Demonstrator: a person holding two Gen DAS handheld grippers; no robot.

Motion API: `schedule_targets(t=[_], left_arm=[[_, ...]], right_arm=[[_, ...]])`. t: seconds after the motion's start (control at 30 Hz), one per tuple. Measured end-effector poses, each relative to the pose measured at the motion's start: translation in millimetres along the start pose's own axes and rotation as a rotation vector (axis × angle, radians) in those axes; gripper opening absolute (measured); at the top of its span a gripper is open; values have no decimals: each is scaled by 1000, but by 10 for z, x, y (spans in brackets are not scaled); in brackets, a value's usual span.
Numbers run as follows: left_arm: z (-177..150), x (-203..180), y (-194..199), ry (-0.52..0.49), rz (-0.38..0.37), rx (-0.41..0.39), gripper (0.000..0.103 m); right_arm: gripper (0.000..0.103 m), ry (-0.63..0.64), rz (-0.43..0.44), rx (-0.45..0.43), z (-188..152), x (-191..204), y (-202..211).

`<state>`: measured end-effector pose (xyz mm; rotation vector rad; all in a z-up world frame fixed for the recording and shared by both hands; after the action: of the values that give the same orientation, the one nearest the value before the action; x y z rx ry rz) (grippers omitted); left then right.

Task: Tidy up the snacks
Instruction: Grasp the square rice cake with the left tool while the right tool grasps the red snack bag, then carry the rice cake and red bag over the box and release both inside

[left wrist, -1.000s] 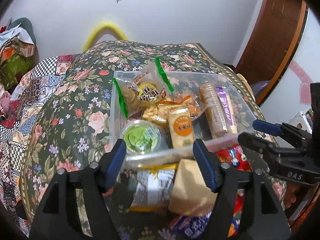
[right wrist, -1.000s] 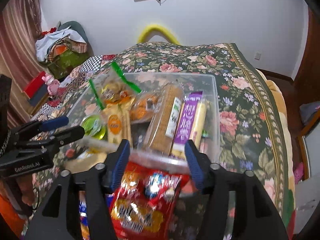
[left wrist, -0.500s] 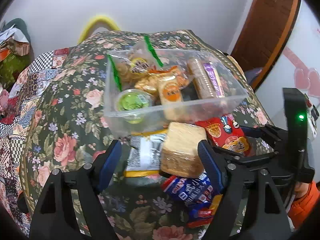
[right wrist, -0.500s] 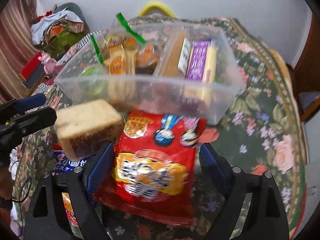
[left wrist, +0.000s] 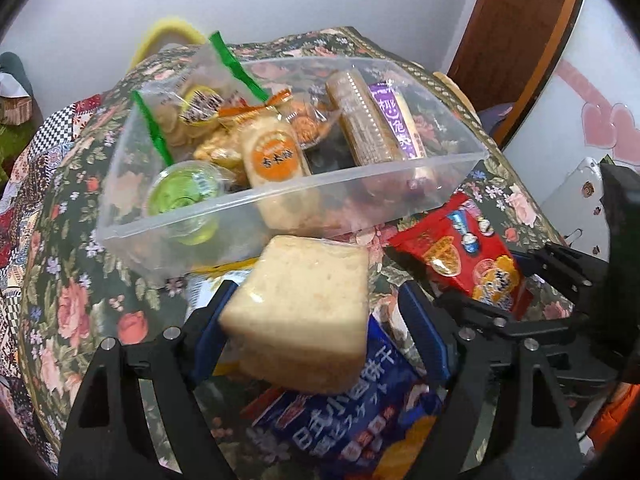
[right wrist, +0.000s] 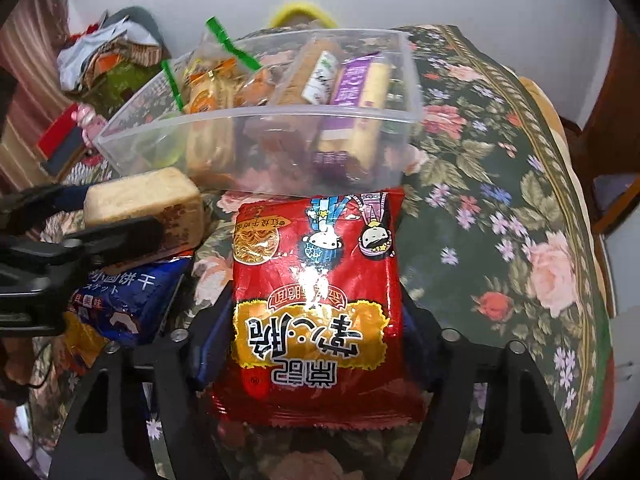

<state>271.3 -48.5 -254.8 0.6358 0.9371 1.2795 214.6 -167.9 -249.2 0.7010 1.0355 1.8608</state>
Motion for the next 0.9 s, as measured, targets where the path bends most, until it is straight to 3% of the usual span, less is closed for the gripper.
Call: schedule_targets(t=[0.1,0.2,0.23,0.5,0.9], left_arm=[[11,2,-56,-2,22,-14,77],[3,2,-62,-4,25,-24,58],[-8,1,-54,-5,13,-20,56],[-47,5,153,9,-4,-44,55],[192,-41,762,31,-39,-170,55]], right_arm=[[63,-22,7,-12,-38,-27,50],[63,-42,23,-27,-52,-23,95],[63,-47,26,-34,-60,-21,116],[63,-52,20,-82,-55,-21,322],[63,-39,7,-178,229,-3,664]])
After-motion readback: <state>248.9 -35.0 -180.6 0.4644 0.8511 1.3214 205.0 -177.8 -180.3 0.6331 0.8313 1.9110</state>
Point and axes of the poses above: each gripper's, at about its wrist camera, not at the fingertips, and y roughly against the way its jaws point, x to its left, z to its top, the point moved 8 cm from there along -y, roughly the way its jaws point, and after that the axes turned 10 degrees about y, right-handed, at the moved point
